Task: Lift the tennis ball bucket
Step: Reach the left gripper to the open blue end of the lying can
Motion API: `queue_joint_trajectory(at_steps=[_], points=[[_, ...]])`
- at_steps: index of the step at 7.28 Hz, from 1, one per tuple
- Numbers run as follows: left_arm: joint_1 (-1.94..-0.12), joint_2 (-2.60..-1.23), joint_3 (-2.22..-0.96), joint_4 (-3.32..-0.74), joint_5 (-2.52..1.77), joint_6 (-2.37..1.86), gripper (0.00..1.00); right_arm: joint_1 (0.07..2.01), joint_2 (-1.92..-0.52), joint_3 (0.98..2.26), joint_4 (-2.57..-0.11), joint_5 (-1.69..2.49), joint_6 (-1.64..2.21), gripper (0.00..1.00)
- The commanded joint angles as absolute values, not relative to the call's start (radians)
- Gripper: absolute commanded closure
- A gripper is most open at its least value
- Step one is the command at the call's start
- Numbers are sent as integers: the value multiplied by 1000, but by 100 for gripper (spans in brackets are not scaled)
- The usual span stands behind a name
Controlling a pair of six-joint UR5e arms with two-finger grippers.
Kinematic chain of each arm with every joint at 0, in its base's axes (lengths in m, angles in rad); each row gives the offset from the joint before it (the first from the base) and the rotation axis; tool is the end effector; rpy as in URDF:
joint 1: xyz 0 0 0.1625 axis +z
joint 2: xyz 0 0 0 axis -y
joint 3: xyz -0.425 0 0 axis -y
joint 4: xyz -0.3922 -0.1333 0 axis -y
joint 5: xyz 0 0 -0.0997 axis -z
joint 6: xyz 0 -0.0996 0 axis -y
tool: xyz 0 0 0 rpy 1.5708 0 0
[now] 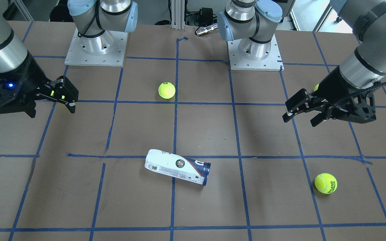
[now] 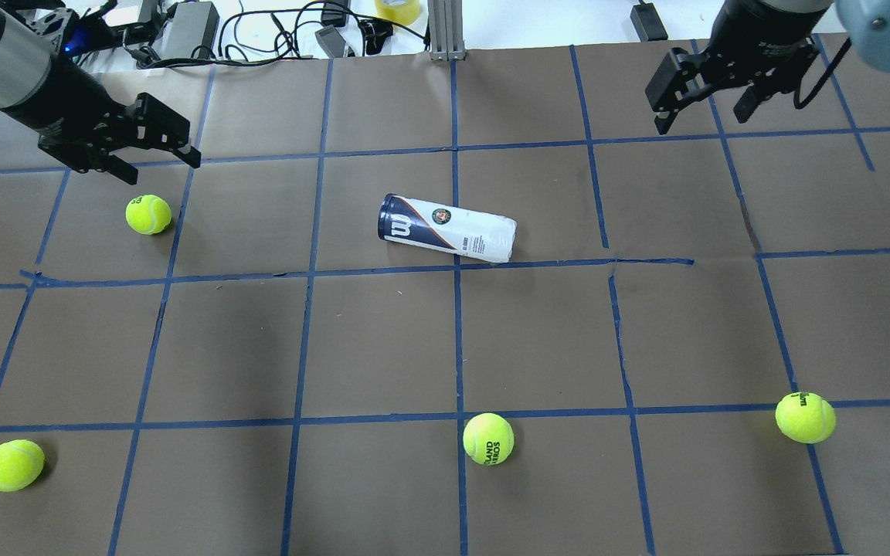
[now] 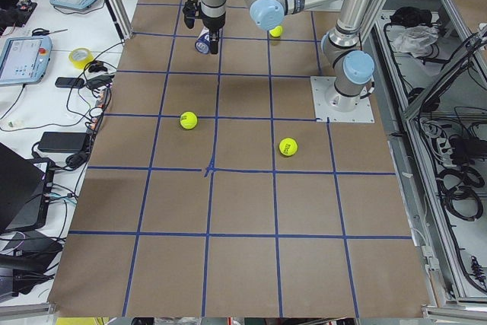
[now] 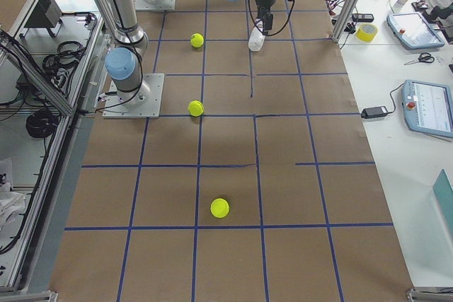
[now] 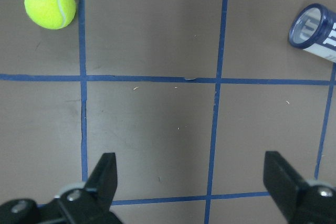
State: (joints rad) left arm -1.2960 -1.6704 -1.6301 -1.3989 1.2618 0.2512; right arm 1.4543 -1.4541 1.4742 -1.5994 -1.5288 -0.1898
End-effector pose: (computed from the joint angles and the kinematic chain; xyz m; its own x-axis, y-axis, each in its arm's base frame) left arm -0.0135 -0.5549 0.4298 -0.9566 -0.0075 0.2913 -0.0346 0.9955 -0.0882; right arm 0.0735 -0.5545 0.4781 -0.9965 -0.0737 -0.0396 -0.0731 0.9972 -0.0163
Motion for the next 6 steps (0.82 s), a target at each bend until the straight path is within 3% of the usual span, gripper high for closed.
queue_joint_trajectory(at_steps=[1,6], points=[[-1374,-1739,-1634,-1283,1161,241,0,1430,-1477,1473,-1514,-1558,57,0],[-1468,-1909,-1707,-1053,941,225,0,1532,-1557,1470,-1531,-1543,311,0]])
